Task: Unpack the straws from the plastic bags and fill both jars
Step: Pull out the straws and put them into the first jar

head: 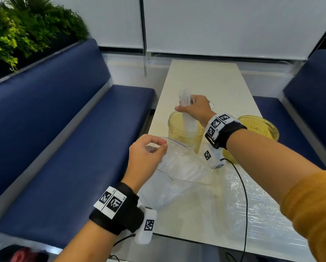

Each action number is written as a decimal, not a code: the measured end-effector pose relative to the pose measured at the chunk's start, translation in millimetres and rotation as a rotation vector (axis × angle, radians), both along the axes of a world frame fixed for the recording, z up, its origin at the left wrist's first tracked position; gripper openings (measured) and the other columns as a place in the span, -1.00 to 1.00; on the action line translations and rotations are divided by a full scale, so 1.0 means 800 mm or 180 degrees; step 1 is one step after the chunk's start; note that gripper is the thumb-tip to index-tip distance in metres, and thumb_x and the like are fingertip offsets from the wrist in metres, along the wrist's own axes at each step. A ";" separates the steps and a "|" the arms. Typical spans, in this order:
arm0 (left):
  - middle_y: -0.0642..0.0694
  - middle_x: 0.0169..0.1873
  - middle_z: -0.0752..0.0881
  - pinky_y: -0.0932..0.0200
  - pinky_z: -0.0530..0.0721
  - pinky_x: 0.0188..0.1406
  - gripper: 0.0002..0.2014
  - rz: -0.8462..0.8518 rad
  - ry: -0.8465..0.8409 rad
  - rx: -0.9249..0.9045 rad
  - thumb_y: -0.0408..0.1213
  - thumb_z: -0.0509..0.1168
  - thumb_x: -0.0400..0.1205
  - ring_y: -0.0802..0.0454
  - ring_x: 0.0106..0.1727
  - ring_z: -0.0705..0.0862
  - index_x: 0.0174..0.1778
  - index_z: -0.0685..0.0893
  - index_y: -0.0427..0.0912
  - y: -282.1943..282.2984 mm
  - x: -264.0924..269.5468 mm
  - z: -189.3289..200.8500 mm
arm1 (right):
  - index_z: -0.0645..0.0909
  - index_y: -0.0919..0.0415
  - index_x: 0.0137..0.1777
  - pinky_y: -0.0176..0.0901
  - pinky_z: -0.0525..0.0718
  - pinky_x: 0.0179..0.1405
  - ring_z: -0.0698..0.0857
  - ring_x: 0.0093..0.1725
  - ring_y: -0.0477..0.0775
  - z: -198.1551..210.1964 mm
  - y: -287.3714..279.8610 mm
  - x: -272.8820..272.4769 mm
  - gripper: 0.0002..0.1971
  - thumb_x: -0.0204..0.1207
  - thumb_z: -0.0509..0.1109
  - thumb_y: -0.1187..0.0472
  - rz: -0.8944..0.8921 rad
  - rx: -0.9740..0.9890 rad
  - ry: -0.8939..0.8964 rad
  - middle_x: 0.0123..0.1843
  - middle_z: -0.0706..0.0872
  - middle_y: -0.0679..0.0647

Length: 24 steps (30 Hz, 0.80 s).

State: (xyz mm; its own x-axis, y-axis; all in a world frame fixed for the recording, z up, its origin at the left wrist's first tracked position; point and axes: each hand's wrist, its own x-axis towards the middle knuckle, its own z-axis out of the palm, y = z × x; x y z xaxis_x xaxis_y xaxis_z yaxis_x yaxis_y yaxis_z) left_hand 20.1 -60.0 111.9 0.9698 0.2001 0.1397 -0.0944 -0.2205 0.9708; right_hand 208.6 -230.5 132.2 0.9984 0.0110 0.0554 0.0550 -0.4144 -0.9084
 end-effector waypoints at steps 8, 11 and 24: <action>-0.02 0.06 0.79 0.02 0.88 -0.16 -0.92 -0.0026 0.0069 -0.0021 -0.31 0.44 0.65 -0.05 -0.11 0.85 -0.12 0.77 -0.03 0.001 0.003 0.004 | 0.78 0.11 0.16 -0.03 0.68 0.30 0.73 0.14 0.00 -0.002 -0.017 -0.027 -0.73 0.46 0.58 0.22 0.0263 -0.1187 -0.0551 0.14 0.80 0.05; 0.11 0.09 0.77 -0.08 0.86 -0.01 -0.83 -0.0135 0.0114 0.0001 -0.39 0.44 0.61 0.12 -0.08 0.82 0.00 0.79 -0.01 0.001 0.004 0.007 | 0.60 0.02 0.47 0.07 0.52 0.48 0.53 0.44 0.17 0.008 -0.024 -0.039 -0.38 0.40 0.63 -0.04 0.0426 -0.1841 -0.0353 0.45 0.56 0.14; -0.06 0.33 0.67 0.36 0.75 -0.12 -0.39 -0.0669 -0.0054 0.0399 -0.77 0.20 0.44 0.00 0.22 0.76 0.34 0.67 -0.17 -0.012 0.008 0.020 | 0.72 0.09 0.34 -0.04 0.64 0.29 0.71 0.25 0.11 0.051 0.008 -0.175 -0.67 0.59 0.45 0.08 0.2616 -0.3320 0.0013 0.30 0.75 0.02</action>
State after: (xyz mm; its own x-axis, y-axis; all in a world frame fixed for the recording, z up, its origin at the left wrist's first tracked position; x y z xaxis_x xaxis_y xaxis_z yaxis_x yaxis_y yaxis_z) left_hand 26.2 -69.6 128.2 0.9856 -0.0258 0.1672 -0.1668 -0.3130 0.9350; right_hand 68.8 -224.1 172.8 0.6809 0.6430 -0.3505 0.6215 -0.7606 -0.1880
